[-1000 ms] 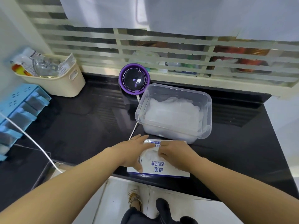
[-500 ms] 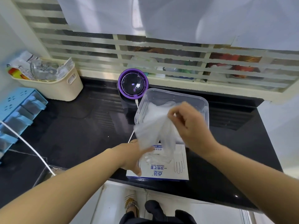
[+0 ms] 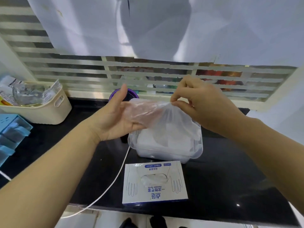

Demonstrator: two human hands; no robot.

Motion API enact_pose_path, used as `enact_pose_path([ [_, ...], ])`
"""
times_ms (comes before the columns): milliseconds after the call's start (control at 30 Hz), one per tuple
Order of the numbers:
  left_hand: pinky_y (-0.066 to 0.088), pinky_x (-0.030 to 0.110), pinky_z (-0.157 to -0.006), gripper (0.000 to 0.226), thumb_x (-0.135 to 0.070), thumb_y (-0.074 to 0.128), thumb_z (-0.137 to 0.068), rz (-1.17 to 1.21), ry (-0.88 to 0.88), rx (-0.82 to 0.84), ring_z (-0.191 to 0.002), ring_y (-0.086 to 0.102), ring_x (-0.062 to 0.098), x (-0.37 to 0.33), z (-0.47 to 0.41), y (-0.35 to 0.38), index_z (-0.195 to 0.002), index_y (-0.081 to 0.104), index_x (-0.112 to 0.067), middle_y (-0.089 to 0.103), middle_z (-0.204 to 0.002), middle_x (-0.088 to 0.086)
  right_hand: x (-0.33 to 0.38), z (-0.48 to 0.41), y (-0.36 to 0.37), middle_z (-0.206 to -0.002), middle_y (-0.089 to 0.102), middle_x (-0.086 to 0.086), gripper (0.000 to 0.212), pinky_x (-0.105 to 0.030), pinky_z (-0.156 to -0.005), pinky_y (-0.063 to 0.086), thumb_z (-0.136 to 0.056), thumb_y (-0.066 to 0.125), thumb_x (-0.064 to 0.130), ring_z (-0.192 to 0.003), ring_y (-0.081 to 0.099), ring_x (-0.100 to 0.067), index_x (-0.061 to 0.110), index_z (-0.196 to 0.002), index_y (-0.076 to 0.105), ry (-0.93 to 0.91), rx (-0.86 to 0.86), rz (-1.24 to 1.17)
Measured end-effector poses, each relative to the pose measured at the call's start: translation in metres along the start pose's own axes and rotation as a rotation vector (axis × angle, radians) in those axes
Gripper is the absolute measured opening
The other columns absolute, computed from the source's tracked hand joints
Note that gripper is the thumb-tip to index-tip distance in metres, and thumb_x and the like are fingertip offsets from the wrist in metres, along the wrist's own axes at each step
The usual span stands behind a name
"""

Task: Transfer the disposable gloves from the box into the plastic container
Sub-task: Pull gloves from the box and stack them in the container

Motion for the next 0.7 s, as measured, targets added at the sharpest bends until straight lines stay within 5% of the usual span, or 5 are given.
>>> enact_pose_path([
  [167,0.057,0.028,-0.081,0.025,-0.014,0.048,-0.096,-0.202,0.114,-0.323,-0.094,0.069,0.019,-0.014,-0.031,-0.015,-0.111,0.065,-0.003,0.072,-0.101,0.011,-0.002,-0.006,0.003,-0.093,0.061,-0.001,0.011,-0.028,-0.06,0.046,-0.088,0.064,0.022,-0.072,0.05,-0.014,0.016,-0.095,0.071,-0.036,0.02,0.128],
  [233,0.059,0.025,-0.07,0.027,-0.005,0.042,-0.1,-0.329,0.062,-0.438,-0.083,0.068,0.016,-0.006,-0.039,-0.031,-0.104,0.068,-0.007,0.073,-0.089,0.008,-0.016,-0.004,0.02,-0.104,0.061,0.002,0.022,-0.028,-0.075,0.046,-0.09,0.061,0.026,-0.087,0.05,-0.013,0.021,-0.11,0.068,0.041,0.075,0.128],
  [333,0.057,0.033,-0.082,0.03,0.0,0.04,-0.099,-0.468,-0.079,-0.542,-0.086,0.069,0.025,0.017,-0.047,-0.057,-0.104,0.068,-0.011,0.072,-0.09,0.014,-0.038,0.004,0.066,-0.125,0.054,0.003,0.045,-0.027,-0.094,0.038,-0.091,0.057,0.037,-0.113,0.045,-0.015,0.026,-0.134,0.05,0.147,0.243,0.078],
  [567,0.058,0.034,-0.076,0.052,0.004,0.047,-0.093,-0.641,-0.266,-0.651,-0.08,0.063,0.022,0.061,-0.073,-0.097,-0.143,0.036,-0.007,0.058,-0.093,0.005,-0.077,0.042,0.173,-0.142,0.041,-0.001,0.057,-0.035,-0.104,0.034,-0.092,0.049,0.051,-0.13,0.036,-0.021,0.034,-0.144,0.033,0.352,0.665,0.051],
  [700,0.045,0.034,-0.095,0.074,-0.012,0.052,-0.096,-1.246,-0.132,-0.66,-0.117,0.051,0.024,0.035,-0.068,-0.09,-0.154,0.008,-0.021,0.036,-0.143,0.006,-0.087,0.051,0.203,-0.146,0.034,-0.003,0.06,-0.041,-0.107,0.034,-0.092,0.049,0.051,-0.132,0.034,-0.024,0.033,-0.146,0.029,0.391,0.757,0.034],
])
Point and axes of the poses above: each hand's wrist, its own z-axis away from the middle knuckle, its own y-axis out of the palm, x = y × z, the point moved 9 cm from there along -z, towards the middle knuckle
